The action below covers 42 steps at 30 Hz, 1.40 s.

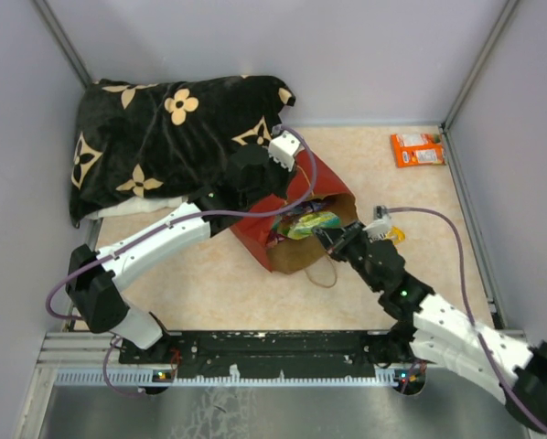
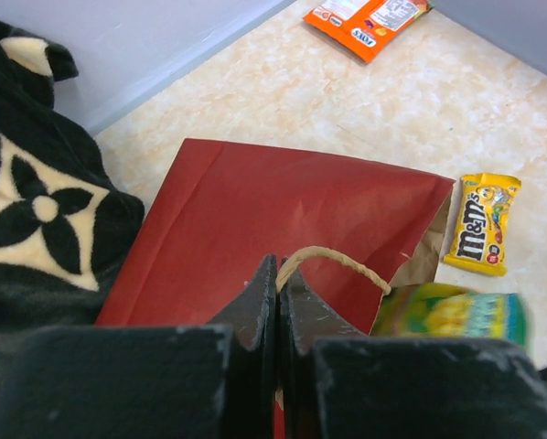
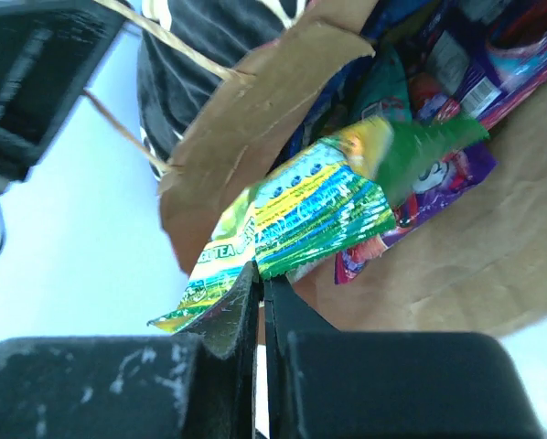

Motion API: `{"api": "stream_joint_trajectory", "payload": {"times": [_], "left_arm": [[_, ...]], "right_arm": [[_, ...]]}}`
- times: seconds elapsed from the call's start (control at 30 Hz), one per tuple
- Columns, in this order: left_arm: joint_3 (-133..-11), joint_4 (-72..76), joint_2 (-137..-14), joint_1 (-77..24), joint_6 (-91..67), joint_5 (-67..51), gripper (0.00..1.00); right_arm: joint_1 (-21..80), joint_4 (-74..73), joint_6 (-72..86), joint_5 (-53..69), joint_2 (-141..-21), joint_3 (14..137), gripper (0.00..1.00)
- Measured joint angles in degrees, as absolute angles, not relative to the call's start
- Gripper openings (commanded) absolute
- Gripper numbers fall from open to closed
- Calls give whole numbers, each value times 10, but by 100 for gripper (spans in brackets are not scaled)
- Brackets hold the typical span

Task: Take the snacks out of the paper bag

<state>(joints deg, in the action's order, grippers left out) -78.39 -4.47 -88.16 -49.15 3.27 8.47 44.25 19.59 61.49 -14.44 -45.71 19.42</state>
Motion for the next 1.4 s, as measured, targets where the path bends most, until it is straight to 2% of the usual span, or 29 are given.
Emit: {"api": "stream_joint_trajectory", "payload": {"times": [0.13, 0.27, 0.43, 0.6, 0.7, 0.77, 0.83, 0.93, 1.03, 1.27, 1.4], "left_arm": [[-784, -45, -882, -491, 35, 97, 0], [-784, -45, -882, -491, 35, 110, 0], [-784, -47, -882, -491, 38, 123, 0], [-784, -48, -882, -491, 39, 127, 0], [-784, -48, -883, -491, 39, 129, 0], [-784, -49, -884, -491, 39, 129, 0], [-784, -51, -885, -491, 39, 129, 0], [-784, -52, -885, -491, 39, 129, 0], [-784, -52, -887, -491, 37, 128, 0], [-784, -60, -899, -491, 32, 124, 0], [-784, -60, -901, -491, 32, 124, 0]], "right_arm": [[442, 6, 587, -166, -307, 220, 0], [442, -149, 559, -180, -239, 269, 0], [442, -288, 514, -207, -220, 355, 0], [442, -330, 444, -281, -247, 460, 0], [437, -326, 387, -332, -328, 547, 0], [387, -314, 347, -321, -415, 625, 0], [291, -293, 336, -271, -485, 683, 0], [85, -254, 357, -153, -599, 755, 0], [-23, -224, 381, -103, -721, 806, 0], [-41, -213, 413, 4, -1016, 946, 0], [-38, -298, 430, 63, -1232, 1208, 0]]}}
